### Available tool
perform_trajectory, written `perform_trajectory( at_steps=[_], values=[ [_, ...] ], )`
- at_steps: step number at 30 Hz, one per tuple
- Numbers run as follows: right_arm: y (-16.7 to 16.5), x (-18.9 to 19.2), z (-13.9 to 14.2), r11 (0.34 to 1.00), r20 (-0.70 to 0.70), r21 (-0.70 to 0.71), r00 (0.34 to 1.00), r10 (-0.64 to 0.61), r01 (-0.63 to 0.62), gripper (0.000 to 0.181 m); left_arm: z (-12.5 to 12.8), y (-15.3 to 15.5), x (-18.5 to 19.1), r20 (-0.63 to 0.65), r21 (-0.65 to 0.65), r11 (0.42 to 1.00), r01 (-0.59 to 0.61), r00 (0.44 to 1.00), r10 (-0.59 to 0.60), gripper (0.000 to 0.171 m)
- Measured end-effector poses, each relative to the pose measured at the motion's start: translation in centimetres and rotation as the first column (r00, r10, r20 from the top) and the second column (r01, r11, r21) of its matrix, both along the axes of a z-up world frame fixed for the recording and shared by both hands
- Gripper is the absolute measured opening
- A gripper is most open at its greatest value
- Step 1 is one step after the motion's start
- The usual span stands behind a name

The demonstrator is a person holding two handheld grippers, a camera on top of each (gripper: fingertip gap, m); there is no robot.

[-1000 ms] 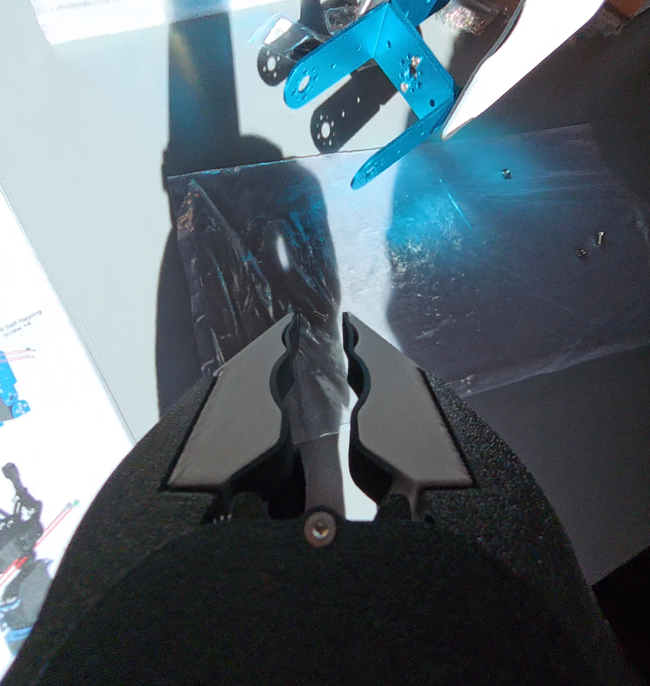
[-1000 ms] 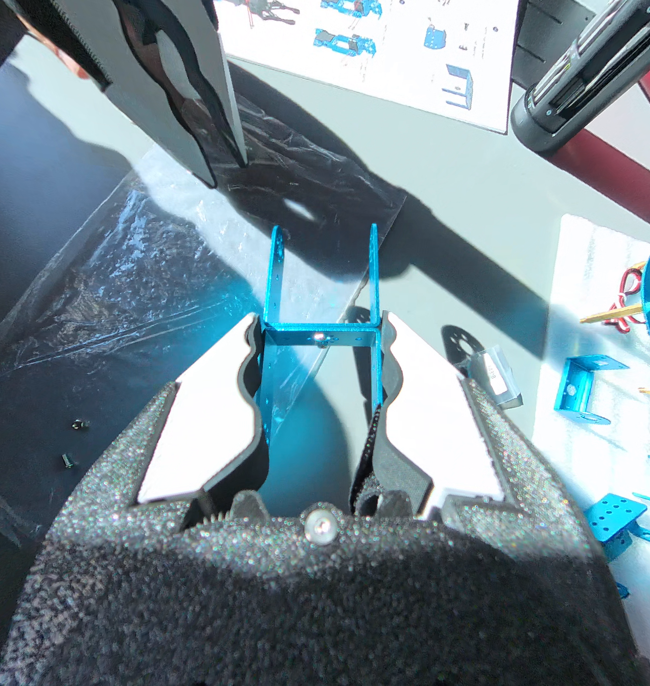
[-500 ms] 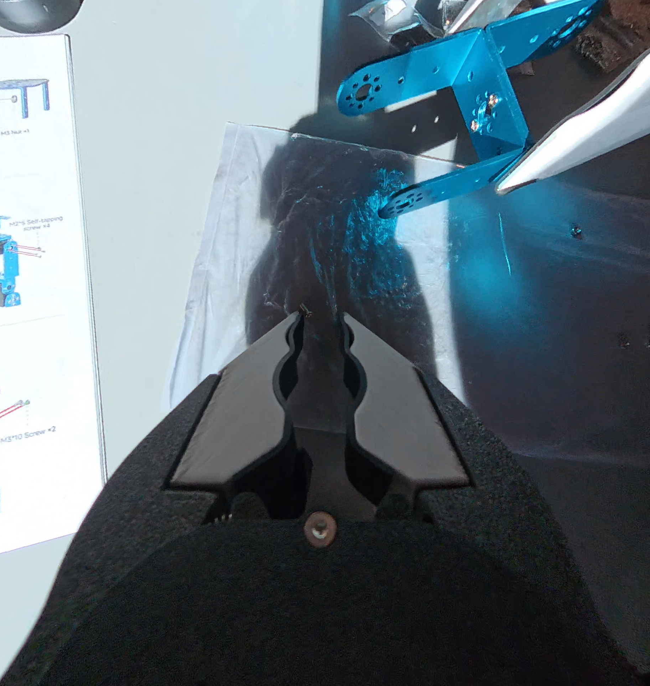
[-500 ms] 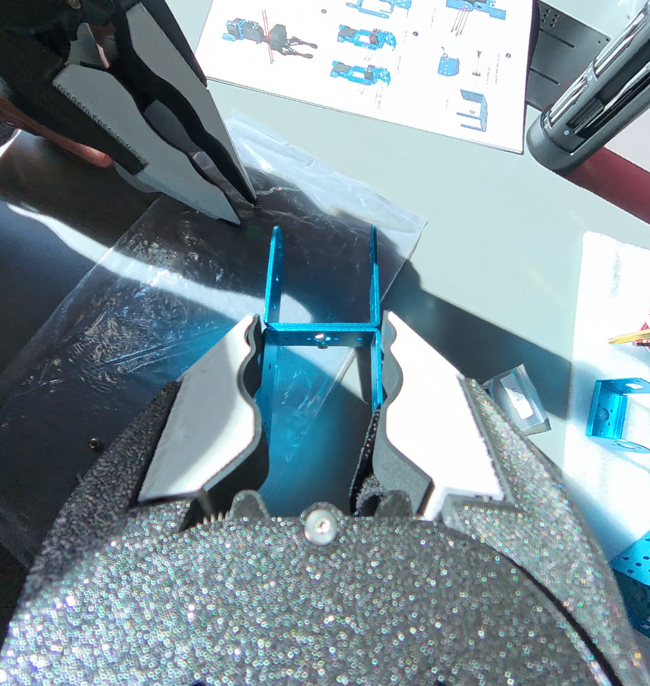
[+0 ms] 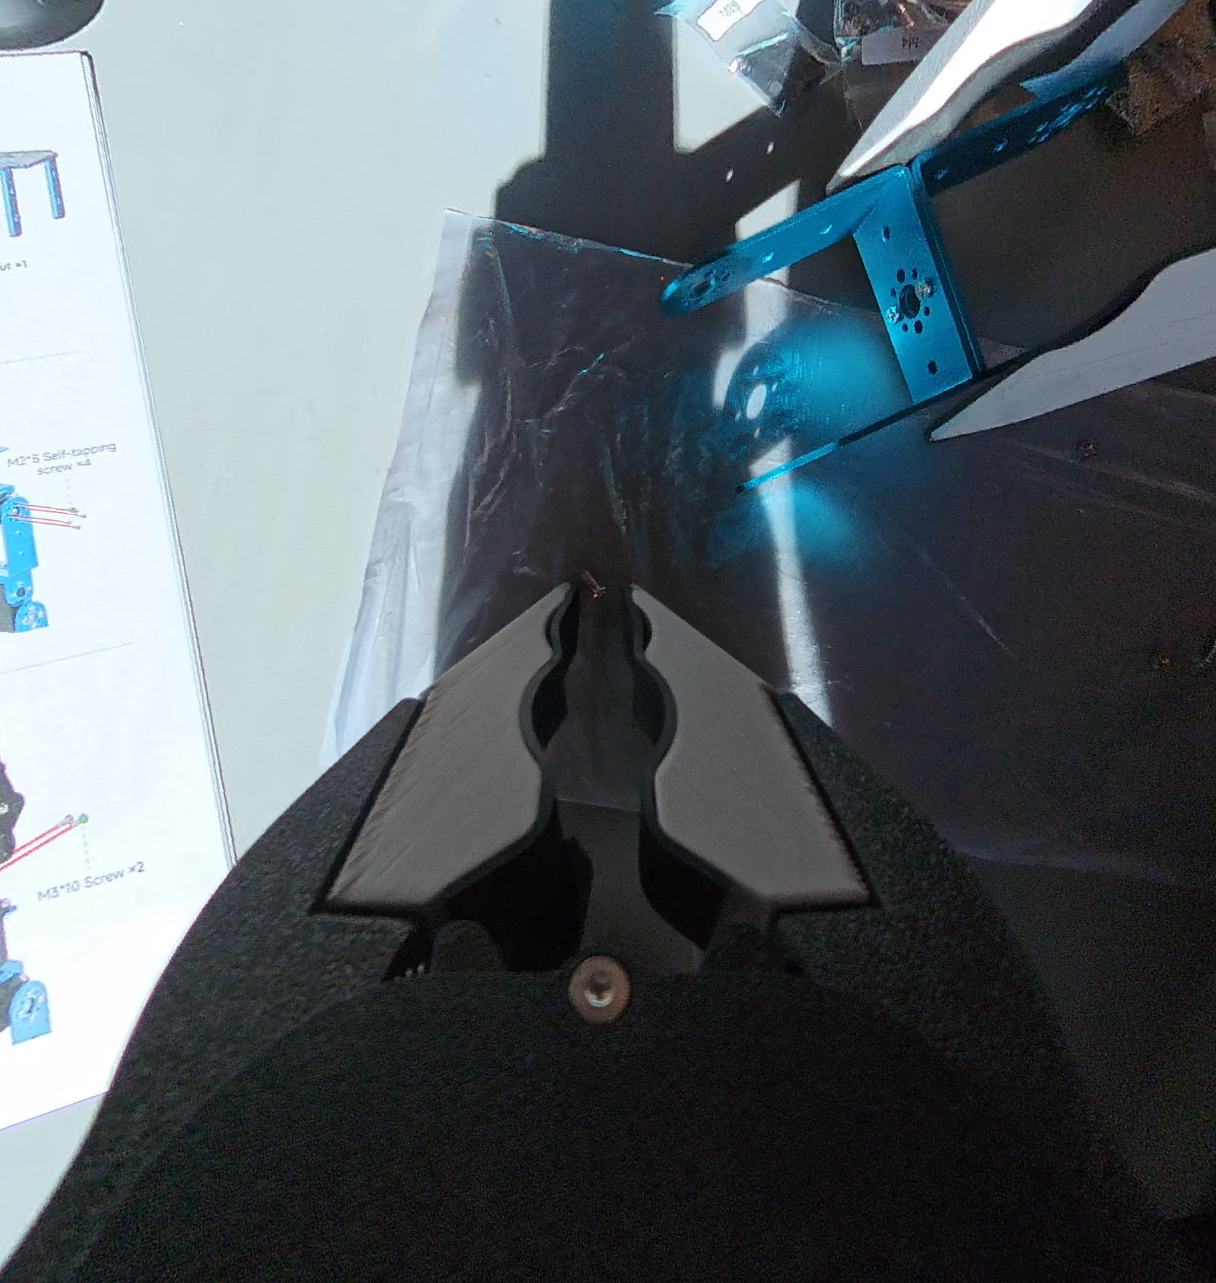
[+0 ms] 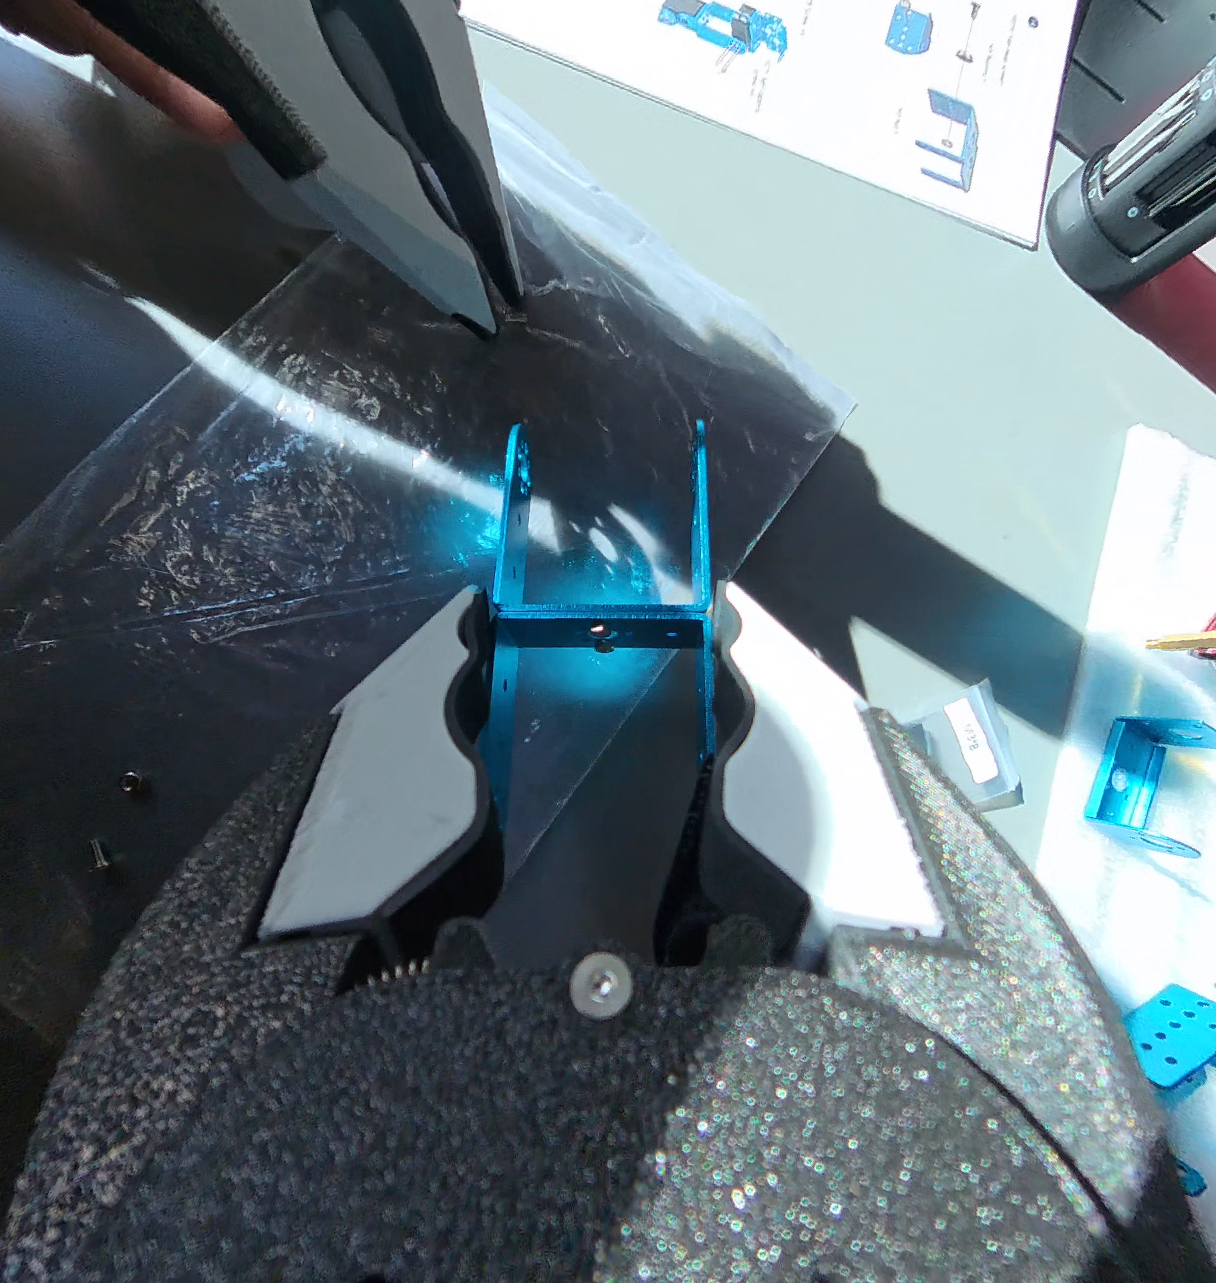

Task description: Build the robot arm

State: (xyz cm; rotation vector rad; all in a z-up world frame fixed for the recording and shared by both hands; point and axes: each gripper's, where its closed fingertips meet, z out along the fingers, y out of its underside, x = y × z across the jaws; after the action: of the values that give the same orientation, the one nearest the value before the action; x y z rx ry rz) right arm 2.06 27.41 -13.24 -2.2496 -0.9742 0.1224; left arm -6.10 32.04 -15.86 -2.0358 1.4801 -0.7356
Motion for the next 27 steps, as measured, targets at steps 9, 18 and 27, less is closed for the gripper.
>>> perform_trajectory(
  at_steps=[9,18,27],
  values=[
    [-0.3,-0.2,-1.0,0.999,-0.027,-0.032,1.0,0.016,-0.016,0.063,-0.1,0.4,-0.1,0.008,0.036,0.998,0.044,0.999,-0.044,0.001],
    [-0.1,-1.0,-0.2,0.997,-0.086,0.033,0.993,0.078,-0.075,0.064,0.3,-0.2,-0.7,0.036,0.077,0.952,0.296,0.953,-0.3,0.0],
    [-0.1,-0.6,-1.3,0.999,-0.041,-0.02,0.998,0.05,-0.051,0.063,0.8,0.1,-0.7,0.048,-0.056,0.974,0.221,0.975,-0.218,0.022]
  ],
)
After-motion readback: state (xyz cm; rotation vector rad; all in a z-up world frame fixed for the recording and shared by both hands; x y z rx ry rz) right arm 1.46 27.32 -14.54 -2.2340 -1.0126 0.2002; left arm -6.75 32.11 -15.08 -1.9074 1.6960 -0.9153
